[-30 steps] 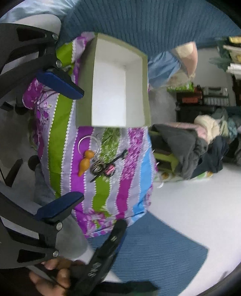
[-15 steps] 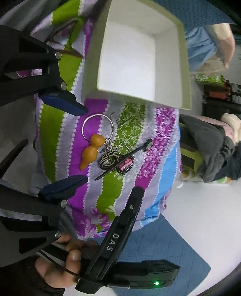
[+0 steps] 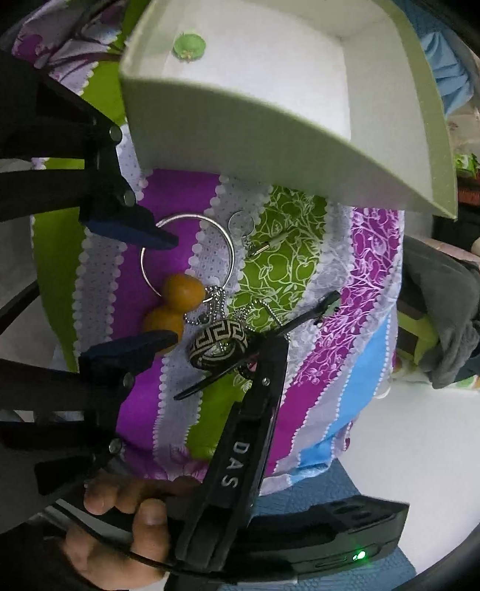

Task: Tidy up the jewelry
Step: 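Grasp the black-cord pendant with the right tool while the left tool grasps the orange gourd pendant, then lift both held pendants and carry them toward the open box, then open the left tool over the box while the right tool releases the cord pendant inside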

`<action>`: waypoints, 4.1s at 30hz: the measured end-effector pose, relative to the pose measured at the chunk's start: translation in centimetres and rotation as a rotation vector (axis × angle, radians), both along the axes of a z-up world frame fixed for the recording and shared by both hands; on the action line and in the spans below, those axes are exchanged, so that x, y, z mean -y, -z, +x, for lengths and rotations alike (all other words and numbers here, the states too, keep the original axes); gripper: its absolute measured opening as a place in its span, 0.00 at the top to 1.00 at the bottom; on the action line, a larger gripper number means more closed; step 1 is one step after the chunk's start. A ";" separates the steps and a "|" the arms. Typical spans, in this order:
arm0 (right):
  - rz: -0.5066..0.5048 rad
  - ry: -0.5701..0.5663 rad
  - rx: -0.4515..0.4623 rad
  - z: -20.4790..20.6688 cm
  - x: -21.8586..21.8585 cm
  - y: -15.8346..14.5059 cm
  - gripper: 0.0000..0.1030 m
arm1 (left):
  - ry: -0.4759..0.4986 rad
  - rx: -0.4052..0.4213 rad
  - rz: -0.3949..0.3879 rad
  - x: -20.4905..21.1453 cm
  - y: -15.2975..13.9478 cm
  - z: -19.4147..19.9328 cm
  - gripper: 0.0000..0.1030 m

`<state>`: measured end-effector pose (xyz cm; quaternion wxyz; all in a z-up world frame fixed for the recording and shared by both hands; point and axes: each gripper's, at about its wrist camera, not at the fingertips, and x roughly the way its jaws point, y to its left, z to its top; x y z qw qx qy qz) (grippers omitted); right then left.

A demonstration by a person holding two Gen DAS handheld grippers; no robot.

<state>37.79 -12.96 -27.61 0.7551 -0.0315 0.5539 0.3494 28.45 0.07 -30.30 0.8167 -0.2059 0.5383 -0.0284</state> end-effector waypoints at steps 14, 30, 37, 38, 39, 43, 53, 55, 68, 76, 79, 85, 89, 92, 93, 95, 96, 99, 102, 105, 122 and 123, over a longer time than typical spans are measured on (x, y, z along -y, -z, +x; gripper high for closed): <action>-0.075 -0.037 0.034 1.4 -1.8 1.7 0.84 | -0.014 0.027 -0.038 0.1 1.4 1.1 0.74; -0.059 -0.008 0.069 0.1 -1.2 -0.2 0.94 | 0.016 0.085 -0.047 0.3 -0.6 0.7 0.75; -0.048 0.059 0.079 -1.1 0.4 -1.4 0.94 | 0.029 0.105 -0.031 -0.1 -2.2 -0.3 0.75; -0.046 0.076 0.082 -1.3 0.8 -1.7 0.94 | 0.030 0.104 -0.024 -0.2 -2.5 -0.4 0.75; -0.048 0.086 0.086 -1.5 1.0 -1.9 0.94 | 0.032 0.107 -0.022 -0.2 -2.7 -0.6 0.75; -0.048 0.134 0.108 -2.6 1.8 -3.1 0.94 | 0.034 0.125 -0.008 -0.5 -3.8 -1.2 0.75; -0.058 0.278 0.132 -5.6 4.2 -5.8 0.94 | 0.065 0.157 0.025 -1.2 -6.6 -1.9 0.75; -0.058 0.287 0.142 -6.2 4.1 -6.4 0.94 | 0.072 0.168 0.032 -1.5 -7.6 -2.2 0.75; -0.006 0.299 0.273 -7.0 1.6 -15.8 0.94 | 0.090 0.264 0.096 -5.4 -16.4 -3.2 0.75; 0.033 0.267 0.381 -7.1 -2.4 -22.2 0.94 | 0.074 0.362 0.177 -9.7 -23.2 -3.7 0.75; 0.042 0.254 0.407 -6.9 -4.3 -23.6 0.94 | 0.056 0.393 0.209 -11.9 -25.0 -3.9 0.75; 0.063 0.241 0.416 -6.6 -7.4 -24.1 0.94 | 0.012 0.392 0.252 -17.0 -25.6 -4.5 0.75; 0.052 0.228 0.401 -6.7 -9.6 -23.0 0.94 | -0.016 0.364 0.262 -20.0 -24.1 -4.5 0.75; 0.031 0.205 0.377 -6.9 -11.4 -21.3 0.94 | -0.030 0.327 0.274 -21.9 -21.9 -4.2 0.75; 0.025 0.196 0.363 -7.1 -12.0 -20.5 0.94 | -0.031 0.318 0.272 -22.2 -21.1 -4.2 0.75; 0.013 0.179 0.338 -7.3 -13.0 -19.1 0.94 | -0.035 0.291 0.270 -22.9 -19.4 -3.9 0.75; 0.006 0.167 0.321 -7.4 -13.6 -18.2 0.94 | -0.035 0.277 0.270 -23.2 -18.5 -3.8 0.75; -0.015 0.137 0.278 -7.7 -15.3 -15.7 0.94 | -0.034 0.240 0.264 -23.7 -15.9 -3.4 0.75; -0.035 0.111 0.229 -7.9 -16.5 -13.2 0.94 | -0.037 0.205 0.250 -24.1 -13.4 -3.3 0.75; -0.058 0.090 0.188 -8.0 -17.4 -11.1 0.94 | -0.034 0.173 0.244 -24.4 -11.4 -3.1 0.75; -0.105 0.026 0.095 -8.0 -18.7 -7.0 0.92 | -0.019 0.102 0.202 -24.4 -6.8 -2.9 0.73; -0.100 0.027 0.087 -7.9 -18.5 -7.1 0.92 | -0.019 0.106 0.195 -24.3 -7.1 -2.9 0.73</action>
